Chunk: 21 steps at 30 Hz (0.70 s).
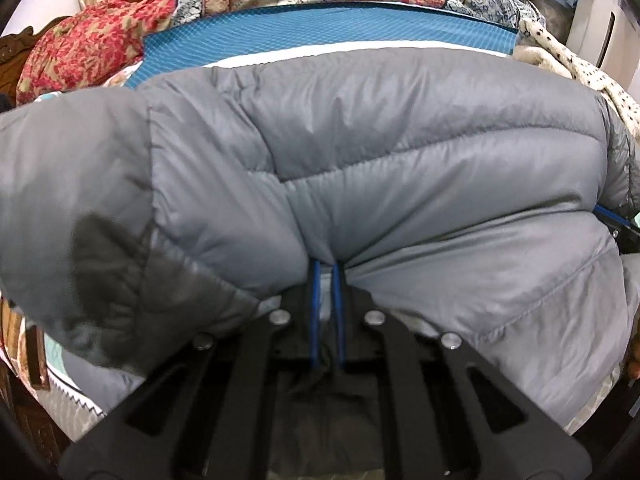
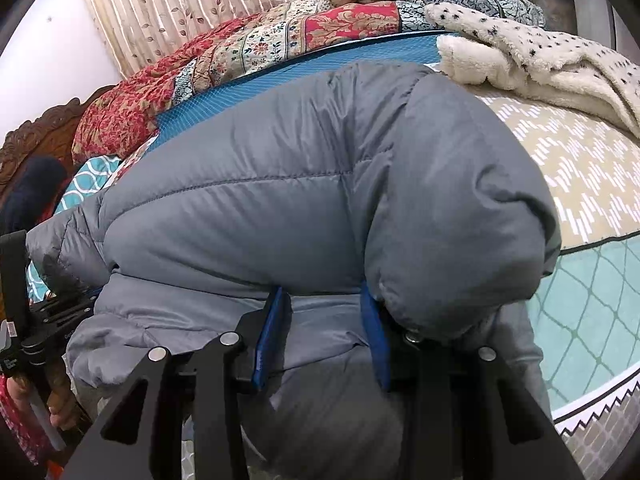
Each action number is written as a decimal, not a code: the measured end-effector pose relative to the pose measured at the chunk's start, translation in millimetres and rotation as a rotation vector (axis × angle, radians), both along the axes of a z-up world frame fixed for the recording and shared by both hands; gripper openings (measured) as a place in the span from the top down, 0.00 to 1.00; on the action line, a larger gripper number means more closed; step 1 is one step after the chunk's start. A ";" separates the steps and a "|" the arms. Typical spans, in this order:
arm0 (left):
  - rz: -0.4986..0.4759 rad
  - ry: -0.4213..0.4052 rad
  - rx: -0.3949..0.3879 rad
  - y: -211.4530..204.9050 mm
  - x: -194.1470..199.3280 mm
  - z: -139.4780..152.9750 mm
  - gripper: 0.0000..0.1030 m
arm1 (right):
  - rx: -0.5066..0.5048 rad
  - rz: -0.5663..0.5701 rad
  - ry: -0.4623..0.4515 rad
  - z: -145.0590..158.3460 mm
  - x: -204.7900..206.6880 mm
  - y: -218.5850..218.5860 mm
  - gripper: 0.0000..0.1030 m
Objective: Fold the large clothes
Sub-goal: 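Grasp the grey jacket edge with both grippers and lift it up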
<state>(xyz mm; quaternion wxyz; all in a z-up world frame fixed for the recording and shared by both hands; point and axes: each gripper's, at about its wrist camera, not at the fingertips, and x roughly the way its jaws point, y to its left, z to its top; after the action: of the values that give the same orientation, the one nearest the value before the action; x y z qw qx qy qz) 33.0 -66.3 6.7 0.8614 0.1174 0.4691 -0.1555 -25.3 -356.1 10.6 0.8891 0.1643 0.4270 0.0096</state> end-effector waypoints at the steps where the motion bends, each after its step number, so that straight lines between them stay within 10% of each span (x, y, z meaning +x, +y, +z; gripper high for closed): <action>1: 0.002 -0.002 0.001 -1.2 -0.6 -0.2 0.93 | 0.001 0.001 0.000 -0.1 0.0 -0.4 0.44; 21: 0.008 -0.026 0.027 -11.3 -6.3 -1.5 0.93 | 0.058 0.013 -0.020 -2.5 -6.8 -6.6 0.45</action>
<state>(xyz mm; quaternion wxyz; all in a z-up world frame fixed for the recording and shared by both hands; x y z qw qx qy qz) 26.6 -77.6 5.3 0.8665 0.1291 0.4601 -0.1443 -32.1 -362.7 8.1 0.8881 0.1873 0.4188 0.0295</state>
